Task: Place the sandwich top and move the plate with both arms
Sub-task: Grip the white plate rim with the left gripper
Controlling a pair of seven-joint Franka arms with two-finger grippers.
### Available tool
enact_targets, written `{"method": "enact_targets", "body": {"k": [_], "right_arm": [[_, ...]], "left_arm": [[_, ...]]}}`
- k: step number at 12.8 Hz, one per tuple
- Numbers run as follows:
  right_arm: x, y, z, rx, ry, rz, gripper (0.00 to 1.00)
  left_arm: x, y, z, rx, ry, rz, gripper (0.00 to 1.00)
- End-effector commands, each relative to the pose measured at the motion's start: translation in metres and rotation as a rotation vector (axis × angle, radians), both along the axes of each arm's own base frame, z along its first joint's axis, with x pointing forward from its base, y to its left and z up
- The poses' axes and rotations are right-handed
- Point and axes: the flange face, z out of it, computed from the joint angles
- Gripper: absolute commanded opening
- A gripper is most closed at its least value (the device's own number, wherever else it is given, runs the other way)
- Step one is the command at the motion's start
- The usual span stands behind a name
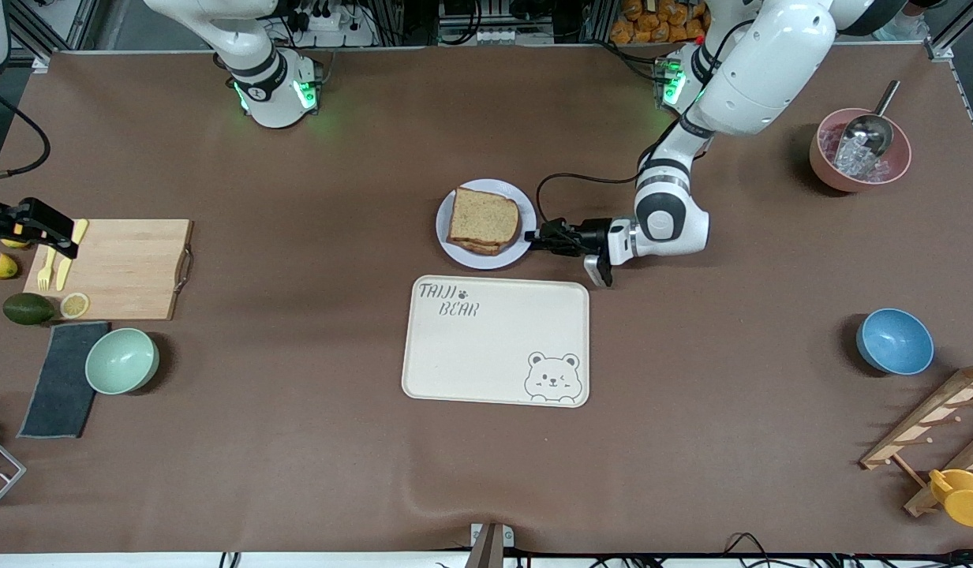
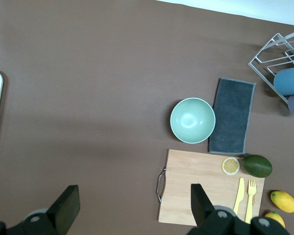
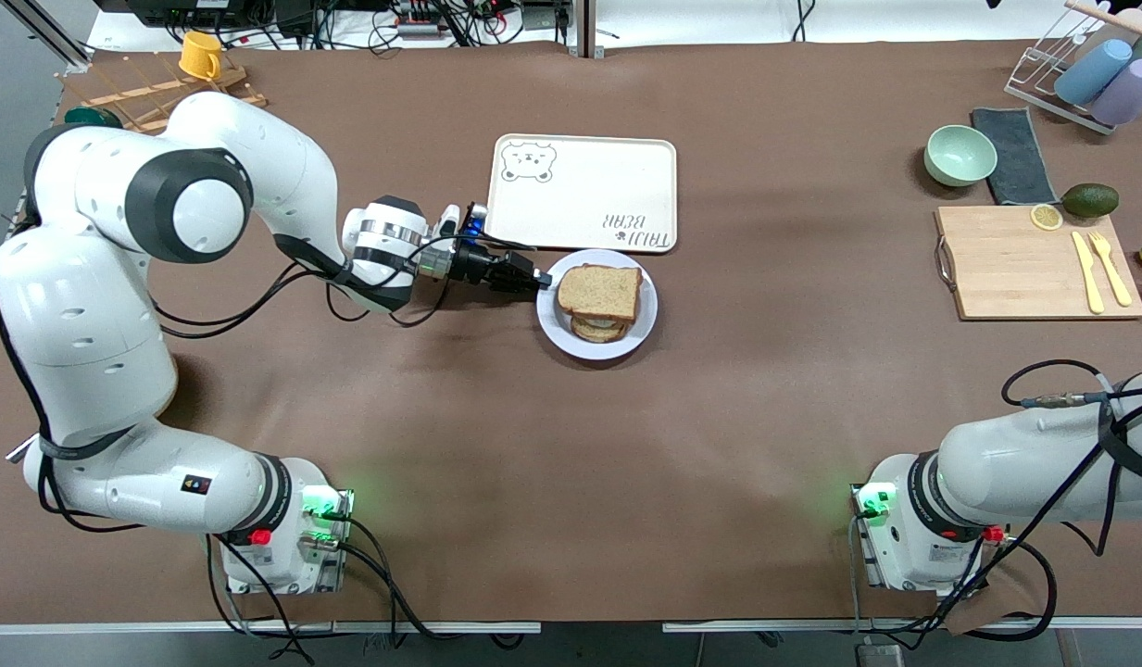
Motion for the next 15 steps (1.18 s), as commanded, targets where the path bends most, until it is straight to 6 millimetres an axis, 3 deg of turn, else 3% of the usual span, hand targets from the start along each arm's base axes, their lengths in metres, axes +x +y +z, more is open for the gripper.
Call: {"method": "enact_targets", "body": {"k": [1,5,15], "right_arm": [[-0.008,-0.002,0.001,-0.007,-0.002,-0.024,1.0],[-0.009,-0.001,-0.002,0.068,0.002,-0.092,1.0],[-0.01,0.0,-0.005,0.066,0.02,-0.12,1.0]], "left_arm": [[-0.008,-0.005,-0.008,-0.014,-0.008,0.006,0.29],[-0.008,-0.005,-0.009,-0.017,-0.001,0.025,0.0],[-0.002,-0.018,0.009,-0.115,-0.07,0.067,0.0]]}}
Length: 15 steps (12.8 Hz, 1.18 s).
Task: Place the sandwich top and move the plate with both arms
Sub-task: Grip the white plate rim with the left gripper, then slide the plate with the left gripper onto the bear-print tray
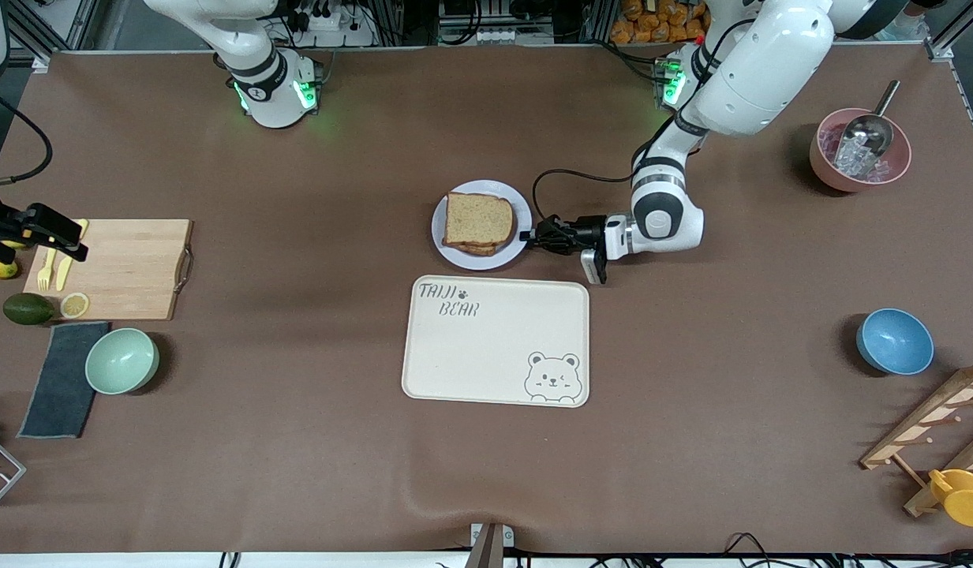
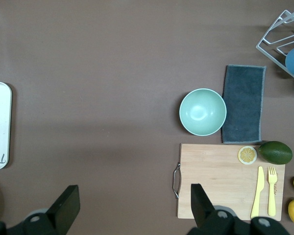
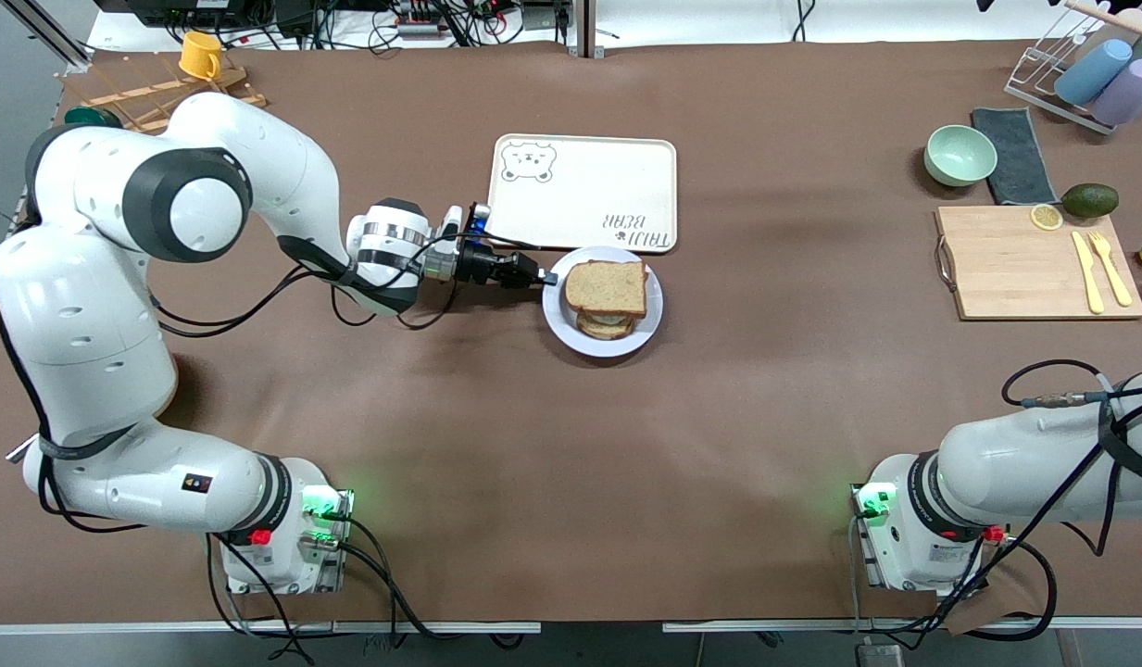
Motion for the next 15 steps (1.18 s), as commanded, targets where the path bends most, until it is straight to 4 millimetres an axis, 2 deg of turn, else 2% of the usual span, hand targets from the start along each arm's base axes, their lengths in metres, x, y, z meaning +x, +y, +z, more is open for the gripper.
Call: {"method": "enact_targets", "body": {"k": [1,2,4,5,8,9,10,13,15], "right_arm": [[-0.009,-0.001,0.002,0.016,0.007,-0.018,1.0],[-0.009,-0.002,0.002,0.016,0.007,-0.019,1.0],[-0.01,-0.002,0.002,0.017,0.013,-0.019,1.0],[-0.01,-0.001,0.002,0.009,0.012,-0.017,1.0],[-0.008,-0.003,0.001,0.007,0.012,-0.02,1.0],[-0.008,-0.003,-0.001,0.008,0.015,-0.022,1.0],[-0.007,-0.003,-0.002,0.008,0.017,-0.02,1.0],[-0.007,-0.002,-0.002,0.007,0.015,-0.019,1.0],[-0.007,-0.001,-0.003,0.008,0.017,-0.017,1.0]], "left_arm": [[0.002,-0.01,0.008,-0.051,-0.022,0.046,0.0],[0.003,-0.011,0.011,-0.057,-0.024,0.054,0.0],[0.0,-0.036,0.029,-0.121,0.006,0.104,0.0],[0.001,-0.039,0.033,-0.131,0.007,0.109,0.0],[0.017,-0.031,0.057,-0.145,0.01,0.148,0.0],[0.025,-0.026,0.067,-0.144,0.023,0.167,0.0],[0.042,-0.008,0.075,-0.149,0.047,0.218,0.0],[0.078,0.015,0.083,-0.167,0.068,0.288,0.0],[0.109,0.041,0.069,-0.153,0.067,0.328,0.0]]}}
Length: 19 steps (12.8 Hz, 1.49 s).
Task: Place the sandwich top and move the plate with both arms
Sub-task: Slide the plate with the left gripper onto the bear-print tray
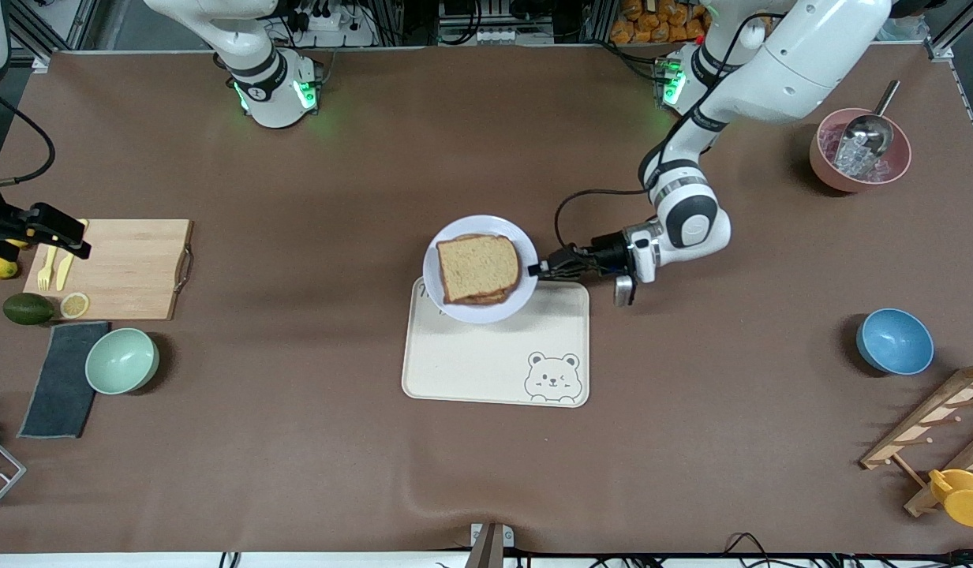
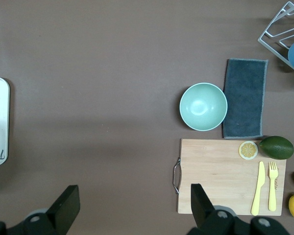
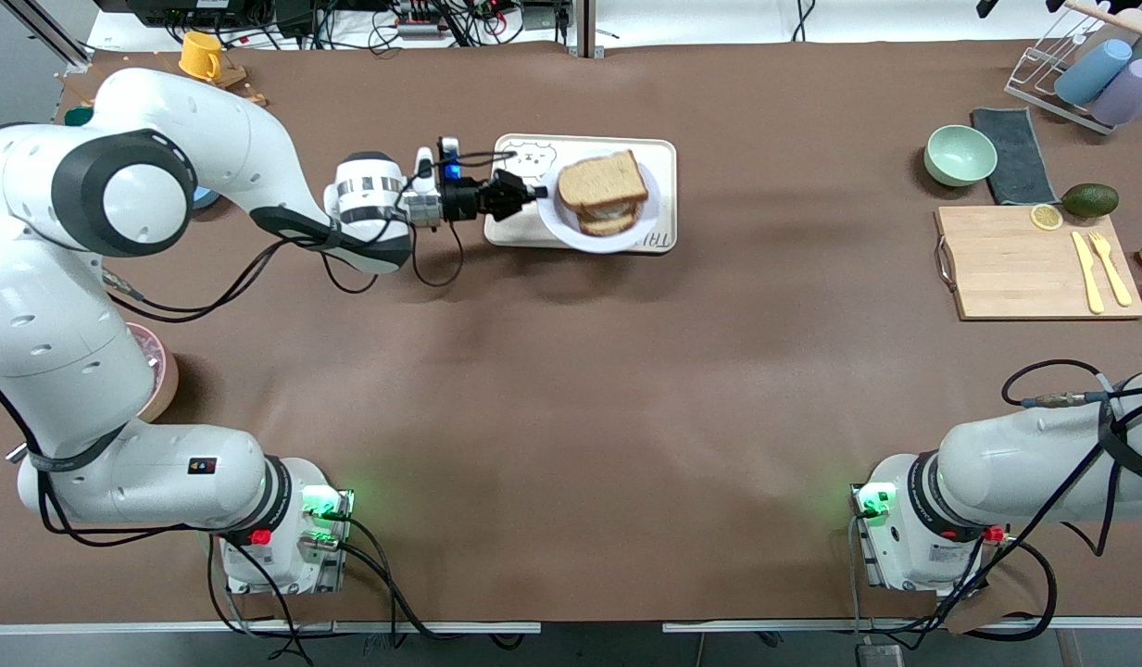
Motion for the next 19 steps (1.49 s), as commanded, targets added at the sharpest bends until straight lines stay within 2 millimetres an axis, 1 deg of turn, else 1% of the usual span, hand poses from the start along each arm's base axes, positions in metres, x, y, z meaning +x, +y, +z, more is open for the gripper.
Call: {"method": "enact_targets", "body": {"k": [1,2,4,5,7,8,9,11,14,15,16,17,18,19], "right_arm": [[-0.005,0.0,0.001,0.006,-0.002,-0.015,1.0],[-0.005,0.001,0.001,0.006,-0.002,-0.014,1.0],[-0.004,0.003,0.001,0.006,-0.002,-0.009,1.0],[-0.004,0.002,0.001,0.006,-0.002,-0.011,1.0],[-0.005,0.001,0.003,0.006,-0.005,-0.012,1.0],[-0.004,0.001,0.002,0.006,-0.004,-0.012,1.0],[-0.005,0.0,0.002,0.006,-0.004,-0.015,1.0],[-0.005,-0.001,0.002,0.006,-0.002,-0.017,1.0],[-0.005,0.0,0.0,0.007,0.001,-0.017,1.0],[-0.005,0.0,0.001,0.006,-0.001,-0.017,1.0],[-0.005,0.001,0.001,0.006,-0.001,-0.015,1.0],[-0.005,0.001,0.001,0.006,-0.001,-0.015,1.0],[-0.005,0.0,0.001,0.007,0.001,-0.017,1.0],[-0.005,0.0,0.001,0.007,0.001,-0.017,1.0]], "left_arm": [[0.042,0.022,-0.016,0.0,0.001,0.035,0.0],[0.058,0.033,-0.026,0.008,-0.007,0.05,0.0],[0.079,0.046,-0.033,0.021,0.005,0.07,0.0],[0.085,0.047,-0.035,0.025,0.01,0.064,0.0],[0.09,0.037,-0.043,0.025,0.013,0.056,0.0],[0.089,0.031,-0.05,0.047,0.019,0.054,0.0],[0.092,0.031,-0.055,0.078,0.022,0.067,0.0],[0.087,0.015,-0.062,0.092,0.032,0.057,0.0],[0.086,0.014,-0.065,0.106,0.035,0.058,0.0],[0.085,0.014,-0.066,0.107,0.042,0.061,0.45],[0.085,0.019,-0.066,0.105,0.065,0.072,0.86],[0.082,0.028,-0.068,0.111,0.082,0.076,1.0],[0.083,0.034,-0.065,0.112,0.088,0.085,1.0],[0.084,0.035,-0.056,0.105,0.096,0.091,1.0]]}}
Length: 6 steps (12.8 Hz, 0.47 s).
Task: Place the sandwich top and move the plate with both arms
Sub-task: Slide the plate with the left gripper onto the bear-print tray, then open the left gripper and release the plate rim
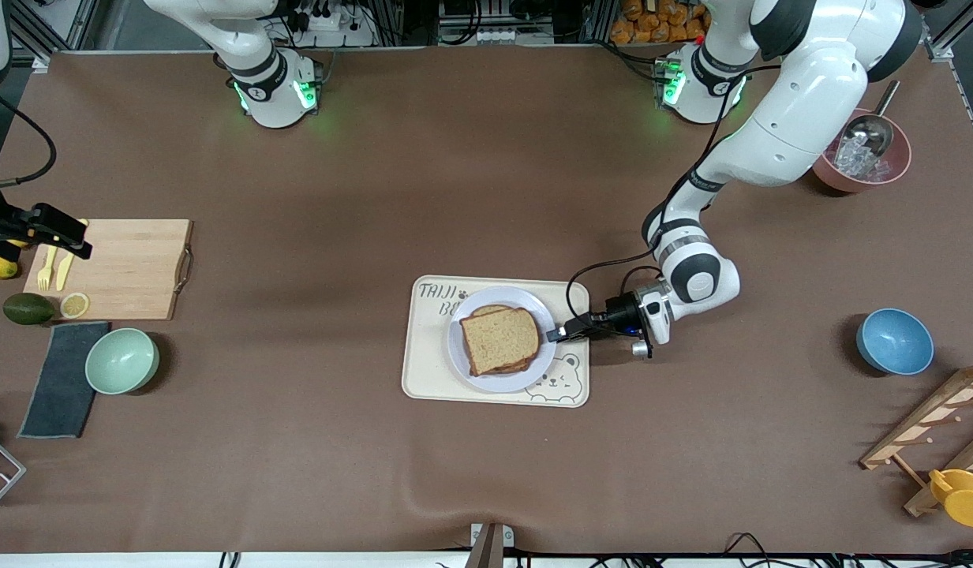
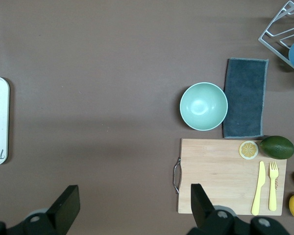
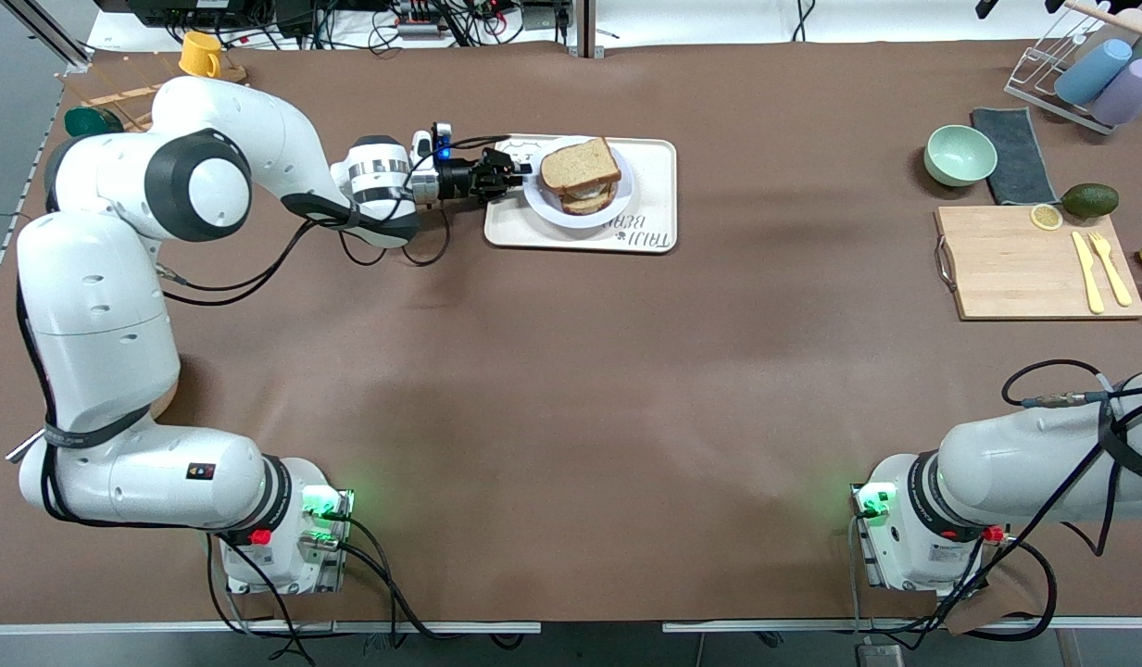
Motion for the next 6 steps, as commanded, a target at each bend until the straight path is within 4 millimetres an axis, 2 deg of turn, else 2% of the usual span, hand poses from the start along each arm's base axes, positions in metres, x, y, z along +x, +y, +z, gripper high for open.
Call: {"method": "enact_targets", "body": {"k": [1,3,6], "right_arm": [[-0.005,0.001,0.002,0.006,-0.003,-0.014,1.0],[-0.005,0.001,0.002,0.006,-0.004,-0.013,1.0],[-0.005,0.002,0.002,0.006,-0.003,-0.012,1.0]], "left_arm": [[0.003,0.006,0.024,-0.009,0.053,0.017,1.0],[0.009,0.001,0.053,-0.031,0.079,0.03,1.0],[0.016,0.01,0.076,0.003,0.087,-0.011,1.0]]}}
